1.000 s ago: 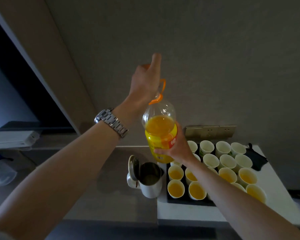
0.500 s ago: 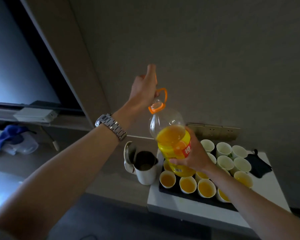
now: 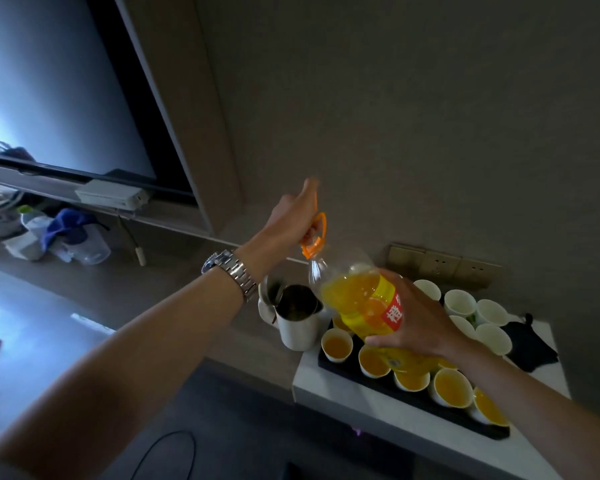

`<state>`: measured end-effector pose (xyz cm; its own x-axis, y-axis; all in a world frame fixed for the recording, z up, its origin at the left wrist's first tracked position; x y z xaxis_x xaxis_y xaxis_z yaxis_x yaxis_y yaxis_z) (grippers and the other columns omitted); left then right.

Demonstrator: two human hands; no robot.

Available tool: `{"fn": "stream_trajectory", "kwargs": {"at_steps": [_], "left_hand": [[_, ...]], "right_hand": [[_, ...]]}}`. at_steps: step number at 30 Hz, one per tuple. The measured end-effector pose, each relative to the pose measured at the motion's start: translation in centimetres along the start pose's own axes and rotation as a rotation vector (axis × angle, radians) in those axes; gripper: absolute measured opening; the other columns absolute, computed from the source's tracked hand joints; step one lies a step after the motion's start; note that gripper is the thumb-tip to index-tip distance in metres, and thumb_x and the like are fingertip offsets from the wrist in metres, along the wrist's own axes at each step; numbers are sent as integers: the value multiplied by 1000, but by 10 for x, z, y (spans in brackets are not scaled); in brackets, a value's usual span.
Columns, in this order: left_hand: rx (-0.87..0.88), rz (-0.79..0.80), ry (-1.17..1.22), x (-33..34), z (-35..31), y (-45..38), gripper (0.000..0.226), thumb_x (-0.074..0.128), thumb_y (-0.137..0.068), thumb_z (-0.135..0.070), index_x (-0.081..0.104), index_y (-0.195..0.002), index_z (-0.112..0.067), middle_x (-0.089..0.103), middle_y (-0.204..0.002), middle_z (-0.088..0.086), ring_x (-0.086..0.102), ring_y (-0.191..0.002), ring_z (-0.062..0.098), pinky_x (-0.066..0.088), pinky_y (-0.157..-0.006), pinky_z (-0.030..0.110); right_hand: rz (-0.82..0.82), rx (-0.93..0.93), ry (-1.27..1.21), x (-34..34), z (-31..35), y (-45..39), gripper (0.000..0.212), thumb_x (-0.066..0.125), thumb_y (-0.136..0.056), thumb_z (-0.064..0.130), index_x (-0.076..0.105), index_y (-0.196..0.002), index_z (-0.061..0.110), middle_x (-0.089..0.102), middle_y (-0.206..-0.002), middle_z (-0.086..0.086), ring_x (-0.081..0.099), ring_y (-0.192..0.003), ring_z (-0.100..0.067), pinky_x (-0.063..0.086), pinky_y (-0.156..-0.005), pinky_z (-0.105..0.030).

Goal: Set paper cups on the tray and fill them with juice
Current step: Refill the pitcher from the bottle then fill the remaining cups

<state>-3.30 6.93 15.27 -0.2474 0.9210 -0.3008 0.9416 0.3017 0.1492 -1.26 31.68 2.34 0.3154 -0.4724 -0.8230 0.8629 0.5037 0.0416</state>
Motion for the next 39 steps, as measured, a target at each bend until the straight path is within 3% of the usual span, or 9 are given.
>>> {"fn": "stream_trajectory", "kwargs": {"at_steps": [8,10,13,18,27,32,36,39], "left_hand": [[-227,179,98,28,34,-5,55,41,-98,-62,42,-70,-15,56,-62,15,50,-50,23,43,-60,34],[-245,215,74,31,40,-6,57,37,-100,-64,45,-73,-14,60,-68,16,57,-55,26,50,-59,35],[-271,243,28,31,50,-11,62,34,-102,-64,56,-87,-8,72,-82,17,71,-75,29,61,-78,40],[-318,267,47,31,63,-18,64,31,-104,-64,58,-98,-5,71,-94,18,73,-91,32,60,-92,46],[-358,314,46,34,83,-17,66,31,-104,-62,58,-110,-1,67,-110,24,68,-95,35,59,-83,42],[-373,301,61,33,89,-18,66,31,-105,-61,57,-107,-1,65,-111,25,66,-96,35,57,-94,45],[-371,323,47,29,92,-18,65,28,-106,-60,55,-114,-1,64,-110,21,66,-91,29,58,-74,35],[-381,327,37,27,95,-19,59,26,-107,-59,51,-105,-5,63,-100,19,65,-86,28,58,-73,35]], "right_hand": [[104,72,203,3,-12,7,129,74,-48,86,3,-150,52,46,-141,3,55,-122,-22,54,-90,-40],[118,83,228,5,-14,8,129,73,-48,87,2,-149,53,46,-142,3,56,-122,-22,54,-92,-42],[144,102,277,7,-18,9,128,73,-48,87,1,-149,53,46,-142,4,55,-123,-22,54,-93,-42],[164,112,353,5,-17,6,129,72,-48,87,1,-150,50,48,-140,2,55,-121,-23,53,-91,-41],[213,114,486,4,-15,5,129,70,-50,88,1,-151,47,47,-139,-1,55,-121,-24,53,-92,-42],[222,110,533,4,-10,1,131,69,-47,89,2,-151,46,47,-140,-2,55,-122,-24,53,-91,-40],[236,103,555,5,-6,-1,131,69,-48,89,-1,-151,47,47,-141,-3,54,-123,-25,52,-92,-40],[240,91,572,5,-5,-3,132,68,-47,90,-2,-151,48,48,-141,-3,56,-122,-25,53,-91,-40]]}}
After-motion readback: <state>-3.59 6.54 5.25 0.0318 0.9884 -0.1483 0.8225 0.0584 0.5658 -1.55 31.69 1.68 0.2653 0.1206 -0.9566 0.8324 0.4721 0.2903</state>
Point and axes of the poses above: each hand's wrist, its own y-axis away from the middle knuckle, its own x-axis out of the palm, z = x × y, the point moved 3 cm from there along -y, towards the middle knuckle
